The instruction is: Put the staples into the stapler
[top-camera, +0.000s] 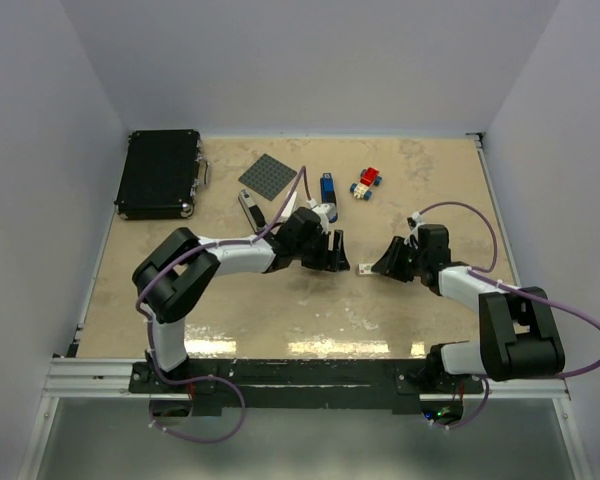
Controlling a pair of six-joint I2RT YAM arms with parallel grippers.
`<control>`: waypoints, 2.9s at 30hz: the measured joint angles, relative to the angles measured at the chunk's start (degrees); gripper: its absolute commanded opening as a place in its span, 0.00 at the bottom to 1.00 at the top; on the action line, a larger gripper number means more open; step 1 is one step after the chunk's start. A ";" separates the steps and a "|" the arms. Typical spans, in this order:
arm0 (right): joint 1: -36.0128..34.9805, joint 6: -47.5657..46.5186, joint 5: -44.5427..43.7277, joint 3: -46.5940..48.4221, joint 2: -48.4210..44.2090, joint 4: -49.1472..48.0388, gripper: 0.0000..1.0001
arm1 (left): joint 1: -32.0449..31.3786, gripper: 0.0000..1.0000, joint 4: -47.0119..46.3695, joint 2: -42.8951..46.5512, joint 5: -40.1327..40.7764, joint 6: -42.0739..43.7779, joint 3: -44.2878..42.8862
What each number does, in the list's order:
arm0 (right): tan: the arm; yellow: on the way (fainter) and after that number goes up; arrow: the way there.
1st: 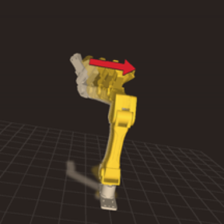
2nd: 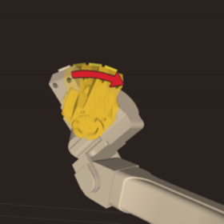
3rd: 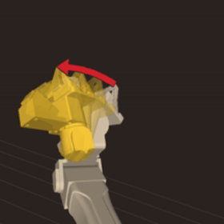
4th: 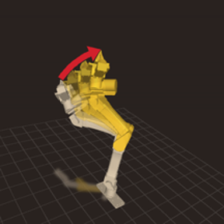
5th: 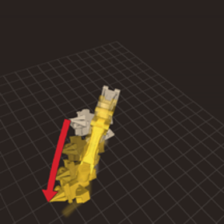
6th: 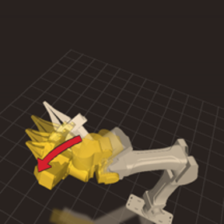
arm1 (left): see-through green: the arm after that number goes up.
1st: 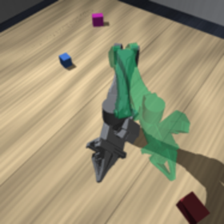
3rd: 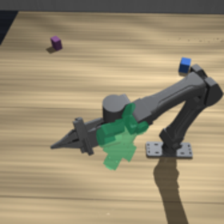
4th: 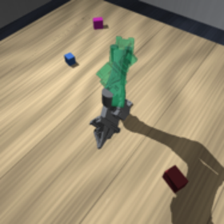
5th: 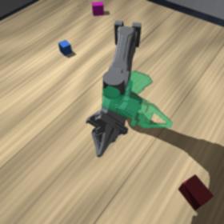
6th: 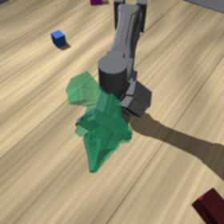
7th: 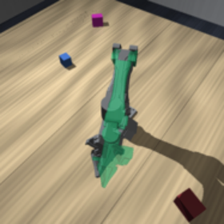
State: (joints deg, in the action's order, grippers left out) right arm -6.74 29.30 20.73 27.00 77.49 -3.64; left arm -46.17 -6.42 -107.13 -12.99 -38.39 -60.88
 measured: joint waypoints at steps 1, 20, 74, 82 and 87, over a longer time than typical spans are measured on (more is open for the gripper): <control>0.00 -0.07 0.02 0.04 0.00 0.09 0.30 | -0.07 0.72 0.00 -0.55 -0.28 -0.02 -0.37; 0.00 -0.70 3.15 -0.15 0.00 -0.74 0.07 | -1.51 0.52 -1.42 -6.67 -3.93 -2.89 -4.76; -0.02 -0.33 4.50 -1.01 0.00 -2.16 0.05 | -4.98 0.00 14.05 -11.04 10.47 0.17 -17.03; -0.07 -0.15 4.57 -1.01 0.00 -2.43 0.05 | -5.03 0.00 15.52 -11.04 12.28 0.74 -17.46; -0.07 -0.15 4.57 -1.01 0.00 -2.45 0.05 | -4.79 0.00 15.41 -10.99 12.13 0.72 -17.35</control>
State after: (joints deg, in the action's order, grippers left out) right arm -6.81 29.15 25.30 26.00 77.49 -6.09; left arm -50.96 8.99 -118.13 -0.86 -37.67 -78.24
